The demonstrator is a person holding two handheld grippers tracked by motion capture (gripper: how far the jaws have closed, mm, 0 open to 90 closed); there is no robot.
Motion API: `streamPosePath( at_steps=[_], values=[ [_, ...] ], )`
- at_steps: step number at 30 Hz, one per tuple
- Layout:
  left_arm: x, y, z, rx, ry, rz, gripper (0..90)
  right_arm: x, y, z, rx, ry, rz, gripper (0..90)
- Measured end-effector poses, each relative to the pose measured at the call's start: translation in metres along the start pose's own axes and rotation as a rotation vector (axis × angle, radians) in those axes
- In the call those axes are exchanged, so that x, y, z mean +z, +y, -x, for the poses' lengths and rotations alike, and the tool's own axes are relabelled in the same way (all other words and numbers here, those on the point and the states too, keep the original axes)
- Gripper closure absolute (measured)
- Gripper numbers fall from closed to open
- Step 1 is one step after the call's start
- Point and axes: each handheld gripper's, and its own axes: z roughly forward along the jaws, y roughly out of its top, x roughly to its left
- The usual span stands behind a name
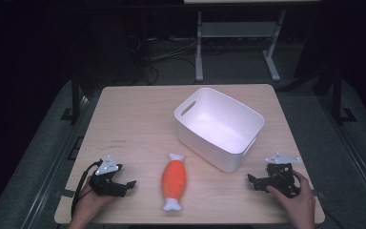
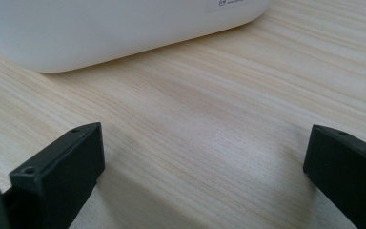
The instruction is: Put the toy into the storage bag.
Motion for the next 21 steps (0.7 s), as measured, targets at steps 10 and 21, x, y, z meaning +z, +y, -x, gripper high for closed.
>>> streamPosePath(
  at_steps=[10,21],
  values=[
    [-0.003,0.002,-0.001,-0.004,0.0,-0.01,19.8,0.0,0.0,0.0,0.0,0.0,0.0,0.0],
    [-0.016,0.015,0.004,0.004,-0.087,-0.028,59.8,0.0,0.0,0.0,-0.002,-0.001,0.001,0.0]
  ],
)
